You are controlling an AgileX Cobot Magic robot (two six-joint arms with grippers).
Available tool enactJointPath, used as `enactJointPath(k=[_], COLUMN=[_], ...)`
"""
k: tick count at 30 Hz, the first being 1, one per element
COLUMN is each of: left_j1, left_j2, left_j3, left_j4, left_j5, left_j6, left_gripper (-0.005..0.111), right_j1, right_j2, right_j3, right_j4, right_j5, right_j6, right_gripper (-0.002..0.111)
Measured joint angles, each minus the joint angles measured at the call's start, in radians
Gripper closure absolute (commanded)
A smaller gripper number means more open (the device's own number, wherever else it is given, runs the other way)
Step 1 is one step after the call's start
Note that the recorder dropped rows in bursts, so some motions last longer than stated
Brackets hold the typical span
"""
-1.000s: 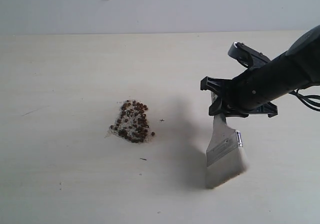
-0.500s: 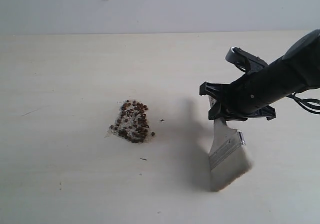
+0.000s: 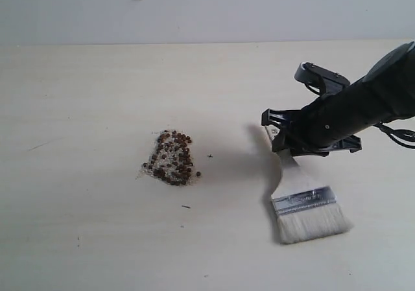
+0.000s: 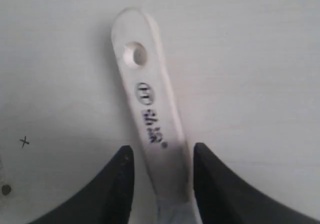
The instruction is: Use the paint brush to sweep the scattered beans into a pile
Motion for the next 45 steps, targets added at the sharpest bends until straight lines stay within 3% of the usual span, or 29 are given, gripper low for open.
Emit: enactJointPath(k=[4,6,8,12,17,26,31,36,40,45], left_j1=[0.000,0.000,0.000,0.000,0.000,0.000,0.000,0.000,0.000,0.000], left_j2=[0.000,0.000,0.000,0.000,0.000,0.000,0.000,0.000,0.000,0.000], left_j3=[0.000,0.000,0.000,0.000,0.000,0.000,0.000,0.000,0.000,0.000], left_j4=[0.000,0.000,0.000,0.000,0.000,0.000,0.000,0.000,0.000,0.000], left_j5=[0.000,0.000,0.000,0.000,0.000,0.000,0.000,0.000,0.000,0.000], left_j6=[0.000,0.000,0.000,0.000,0.000,0.000,0.000,0.000,0.000,0.000], left_gripper=[0.106,0.106,0.106,0.106,0.106,0.106,0.106,0.106,0.106,0.106], right_j1=[0.000,0.000,0.000,0.000,0.000,0.002,-0.001,-0.106,-0.259,-0.296], right_j2=[-0.023,-0.083,-0.184,-0.478,-0.814,-1.074,-1.126,-1.253,-1.561,-1.775], right_j3=[0.004,0.008,0.036,0.233,0.467,0.511,0.511,0.552,0.673,0.741], right_j4=[0.000,0.000,0.000,0.002,0.014,0.008,-0.140,-0.181,-0.212,-0.281], right_j5=[-0.078,-0.092,-0.122,-0.247,-0.195,-0.154,-0.140,-0.129,-0.135,-0.134], right_j6=[-0.002,-0.002,-0.015,-0.031,0.003,-0.001,-0.066,-0.073,-0.095,-0.101], right_gripper=[0.059,0.067,0.107,0.108,0.108,0.108,0.108,0.108,0.108,0.108])
